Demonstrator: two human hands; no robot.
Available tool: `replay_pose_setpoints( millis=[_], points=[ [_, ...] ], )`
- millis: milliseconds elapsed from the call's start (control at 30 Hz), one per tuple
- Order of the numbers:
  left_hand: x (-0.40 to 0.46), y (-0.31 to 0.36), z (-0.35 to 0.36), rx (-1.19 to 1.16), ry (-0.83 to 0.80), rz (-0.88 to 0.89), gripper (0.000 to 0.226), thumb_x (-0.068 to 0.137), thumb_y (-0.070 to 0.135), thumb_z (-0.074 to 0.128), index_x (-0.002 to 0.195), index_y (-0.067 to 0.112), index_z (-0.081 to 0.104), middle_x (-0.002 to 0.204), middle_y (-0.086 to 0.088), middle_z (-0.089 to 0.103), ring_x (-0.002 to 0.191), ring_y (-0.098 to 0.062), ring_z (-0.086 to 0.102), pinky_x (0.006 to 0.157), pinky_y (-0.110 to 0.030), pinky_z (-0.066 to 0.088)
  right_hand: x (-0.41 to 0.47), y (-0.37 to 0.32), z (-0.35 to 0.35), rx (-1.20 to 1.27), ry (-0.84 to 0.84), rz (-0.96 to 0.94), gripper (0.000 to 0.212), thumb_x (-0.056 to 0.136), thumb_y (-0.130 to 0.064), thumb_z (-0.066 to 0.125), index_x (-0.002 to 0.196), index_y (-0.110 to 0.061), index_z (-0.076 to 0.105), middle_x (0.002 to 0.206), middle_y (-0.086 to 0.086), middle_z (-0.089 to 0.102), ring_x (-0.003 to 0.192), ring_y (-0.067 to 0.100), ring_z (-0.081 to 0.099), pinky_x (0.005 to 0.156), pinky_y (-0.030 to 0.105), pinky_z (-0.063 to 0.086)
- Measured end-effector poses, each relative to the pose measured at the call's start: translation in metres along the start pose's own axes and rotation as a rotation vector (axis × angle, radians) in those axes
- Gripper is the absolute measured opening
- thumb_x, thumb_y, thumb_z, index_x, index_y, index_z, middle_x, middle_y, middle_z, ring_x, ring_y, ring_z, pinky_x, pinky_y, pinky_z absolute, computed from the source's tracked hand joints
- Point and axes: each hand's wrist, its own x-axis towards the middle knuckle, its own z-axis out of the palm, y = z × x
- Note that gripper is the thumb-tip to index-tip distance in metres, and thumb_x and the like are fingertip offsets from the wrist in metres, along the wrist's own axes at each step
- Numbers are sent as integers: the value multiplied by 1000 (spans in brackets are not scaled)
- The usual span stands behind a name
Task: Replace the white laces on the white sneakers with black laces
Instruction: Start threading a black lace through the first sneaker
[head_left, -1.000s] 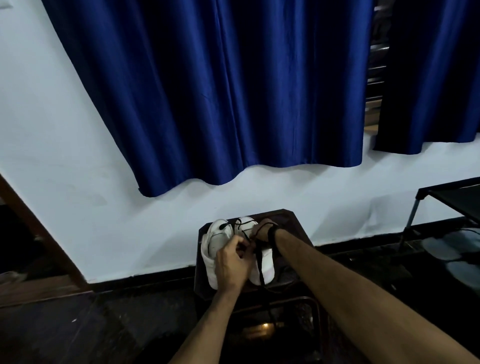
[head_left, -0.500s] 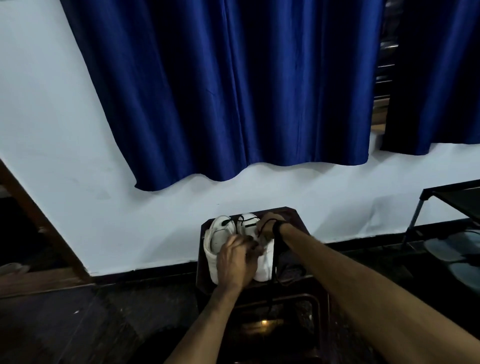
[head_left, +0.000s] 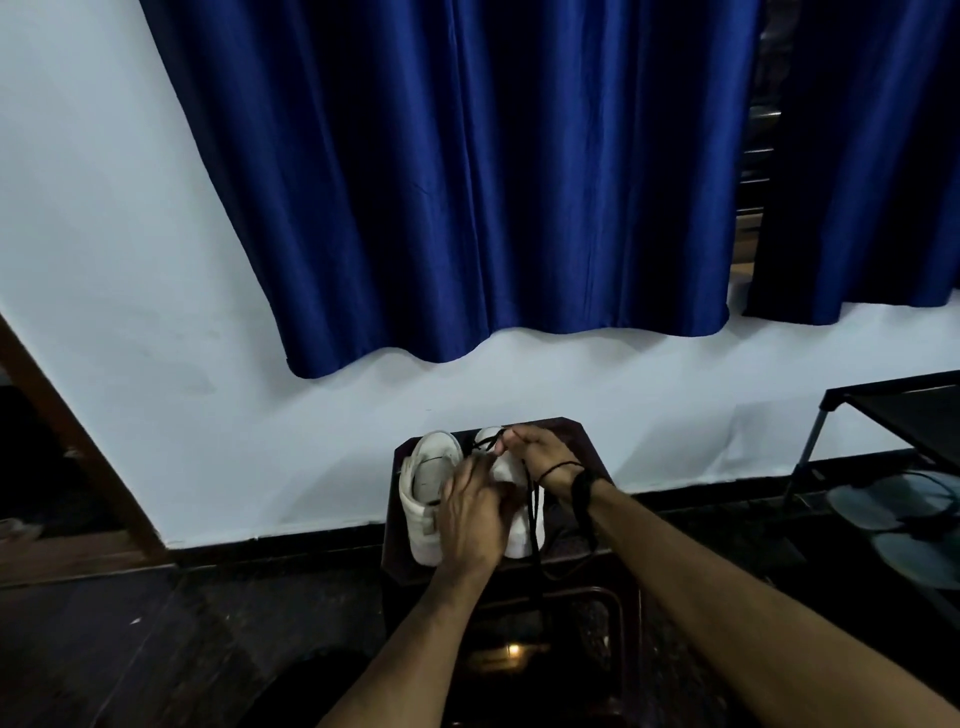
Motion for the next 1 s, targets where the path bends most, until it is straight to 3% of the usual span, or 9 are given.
replay_pose_setpoints(
  millis=[100,200,300,567,667,733,800,900,1000],
  points=[
    [5,11,-3,58,-119,10,32,91,42,47,97,22,70,107,1,71,105,-22,63,87,-35,47,-4,-1,12,-3,-29,0,37,100,-14,47,67,-23,62,76,-12,61,72,-6,54,77,17,40],
    [4,19,-5,-65,-94,-38,25,78,16,50,89,3,69,84,-16,71,80,-36,68,67,-38,54,-12,-7,26,-38,-17,-68,36,96,-12,52,64,-26,60,69,-13,60,70,-8,55,77,16,39],
    [-1,17,0,-96,12,32,29,64,18,56,86,1,67,78,-15,70,69,-28,71,54,-30,58,-20,-8,36,-17,-29,-164,37,94,-16,52,61,-31,56,68,-11,57,71,-4,55,77,16,41],
    [-2,5,14,147,-166,135,41,77,30,44,95,9,73,104,-13,71,104,-34,66,86,-44,55,-26,-1,19,114,69,-134,35,98,-12,49,65,-19,59,67,-8,59,62,-5,52,69,15,39],
    [5,7,12,290,-344,55,57,83,44,30,122,18,62,123,-6,65,117,-31,57,95,-44,46,-28,3,12,162,139,-85,37,98,-15,49,64,-24,61,79,-6,61,73,7,55,70,18,42],
    [13,11,8,347,-425,11,75,80,51,14,140,20,46,136,-8,55,121,-36,52,96,-43,42,-30,8,5,227,170,-50,34,99,-15,48,68,-18,63,85,5,64,77,12,57,65,12,43],
    [16,17,1,321,-447,5,82,74,50,3,130,20,54,125,-11,61,116,-37,54,88,-41,47,-32,15,1,284,145,-26,31,100,-18,48,75,-9,65,89,15,69,79,14,59,73,20,45],
    [17,22,-3,253,-445,-17,59,89,44,17,112,16,64,110,-12,67,111,-36,56,83,-39,48,-35,18,3,271,136,-56,31,93,-30,48,69,-21,65,75,2,65,75,14,56,78,37,45],
    [21,34,-18,222,-492,-58,41,100,29,30,117,12,63,123,-15,63,119,-37,50,93,-38,42,-40,6,2,282,143,-104,32,93,-30,49,65,-22,61,65,-7,56,67,10,48,68,31,38]
  ],
)
